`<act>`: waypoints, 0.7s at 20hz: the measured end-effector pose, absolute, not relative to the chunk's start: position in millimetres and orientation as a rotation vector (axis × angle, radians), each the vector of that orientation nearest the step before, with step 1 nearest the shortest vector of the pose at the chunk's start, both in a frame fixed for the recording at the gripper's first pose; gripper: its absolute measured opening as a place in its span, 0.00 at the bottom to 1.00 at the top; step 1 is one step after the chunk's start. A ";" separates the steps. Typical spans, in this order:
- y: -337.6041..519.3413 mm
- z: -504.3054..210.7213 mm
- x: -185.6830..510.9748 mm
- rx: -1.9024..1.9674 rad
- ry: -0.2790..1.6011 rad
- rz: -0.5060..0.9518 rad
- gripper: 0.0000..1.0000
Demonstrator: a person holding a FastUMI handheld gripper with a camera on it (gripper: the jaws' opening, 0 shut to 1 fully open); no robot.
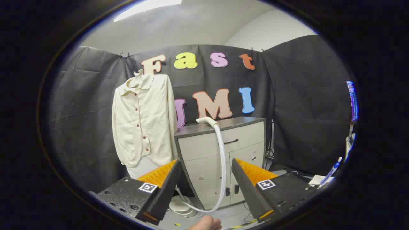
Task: Iron the clothes twice with a garment steamer, once on the left side and once on the right side.
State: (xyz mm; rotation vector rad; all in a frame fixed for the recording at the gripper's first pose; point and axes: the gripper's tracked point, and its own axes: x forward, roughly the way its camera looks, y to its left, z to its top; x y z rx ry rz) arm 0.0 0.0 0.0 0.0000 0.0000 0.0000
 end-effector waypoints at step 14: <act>18.7 -5.0 53.3 -0.017 0.016 0.027 0.98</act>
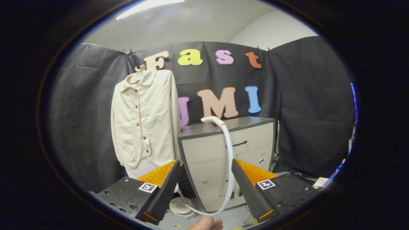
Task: Iron the clothes twice with a garment steamer, once on the left side and once on the right side.
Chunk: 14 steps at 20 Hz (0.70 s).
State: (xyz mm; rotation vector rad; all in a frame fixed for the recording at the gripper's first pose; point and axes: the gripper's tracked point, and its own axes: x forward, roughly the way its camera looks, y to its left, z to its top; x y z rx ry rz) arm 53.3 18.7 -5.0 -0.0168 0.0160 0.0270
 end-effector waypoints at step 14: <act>-2.1 45.6 213.2 -0.079 -0.052 0.079 0.97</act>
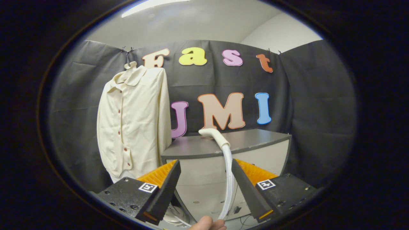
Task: Iron the clothes twice with a garment steamer, once on the left side and once on the right side.
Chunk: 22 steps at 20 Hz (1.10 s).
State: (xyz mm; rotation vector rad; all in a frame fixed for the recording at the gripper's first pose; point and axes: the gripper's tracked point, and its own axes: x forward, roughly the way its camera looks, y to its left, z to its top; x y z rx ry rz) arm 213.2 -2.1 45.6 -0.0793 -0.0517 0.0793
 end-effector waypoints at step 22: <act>5.2 40.4 490.2 -0.128 0.454 0.075 0.95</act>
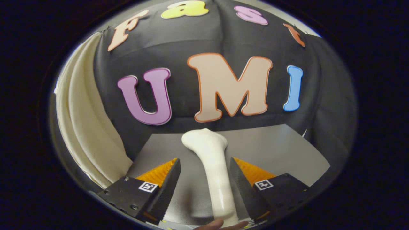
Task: Iron the clothes twice with a garment steamer, once on the left side and once on the right side.
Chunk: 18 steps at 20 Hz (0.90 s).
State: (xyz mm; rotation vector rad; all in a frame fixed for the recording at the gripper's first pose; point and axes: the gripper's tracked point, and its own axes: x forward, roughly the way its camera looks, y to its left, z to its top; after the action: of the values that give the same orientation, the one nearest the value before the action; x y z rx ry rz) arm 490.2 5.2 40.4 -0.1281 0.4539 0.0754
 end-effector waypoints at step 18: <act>-15.9 83.7 457.4 -0.199 0.324 -0.125 0.38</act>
State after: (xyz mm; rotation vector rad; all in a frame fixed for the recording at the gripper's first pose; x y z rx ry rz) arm 457.4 -15.9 83.7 -0.1990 0.3239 -0.1250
